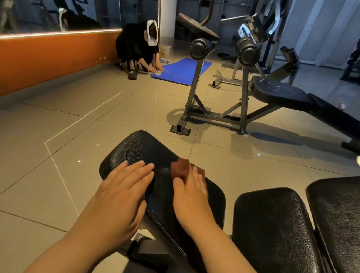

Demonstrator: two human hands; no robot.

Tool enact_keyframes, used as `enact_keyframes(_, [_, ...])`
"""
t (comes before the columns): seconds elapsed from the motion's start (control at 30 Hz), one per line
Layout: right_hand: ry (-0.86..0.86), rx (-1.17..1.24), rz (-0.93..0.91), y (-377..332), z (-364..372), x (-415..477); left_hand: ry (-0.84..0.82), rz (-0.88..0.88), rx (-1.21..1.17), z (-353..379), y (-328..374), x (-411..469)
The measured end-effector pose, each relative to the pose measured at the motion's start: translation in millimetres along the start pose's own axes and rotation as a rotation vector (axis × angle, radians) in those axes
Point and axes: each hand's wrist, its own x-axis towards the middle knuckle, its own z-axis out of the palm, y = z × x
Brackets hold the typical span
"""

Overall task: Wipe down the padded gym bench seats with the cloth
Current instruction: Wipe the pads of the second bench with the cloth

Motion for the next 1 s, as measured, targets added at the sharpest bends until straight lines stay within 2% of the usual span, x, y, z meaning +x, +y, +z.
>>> enact_keyframes(0.13, [-0.04,0.015,-0.176,-27,16,-12,0.011,-0.026,-0.008,0,-2,0])
enact_keyframes(0.23, [-0.07,0.004,-0.229,-1,12,-39,0.026,-0.039,-0.027,2,-3,1])
enact_keyframes(0.37, [-0.027,0.022,-0.087,31,1,-18,0.036,-0.055,-0.049,1,-1,2])
enact_keyframes(0.47, [0.04,-0.035,0.047,3,6,13,0.053,-0.081,-0.074,0,0,1])
enact_keyframes(0.6, [0.018,-0.005,-0.169,-36,23,-6,0.106,-0.115,-0.124,-3,-2,-2])
enact_keyframes(0.7, [-0.041,0.063,-0.268,-17,23,-49,0.117,-0.13,-0.156,-3,-2,-2])
enact_keyframes(0.8, [-0.055,0.054,-0.173,15,12,-48,0.117,-0.125,-0.154,-4,-2,-2])
enact_keyframes(0.9, [0.018,0.026,-0.02,5,9,-11,0.131,-0.13,-0.167,-5,-1,-2])
enact_keyframes(1.0, [0.02,-0.036,-0.123,-40,22,0,0.174,-0.155,-0.233,-4,1,-2])
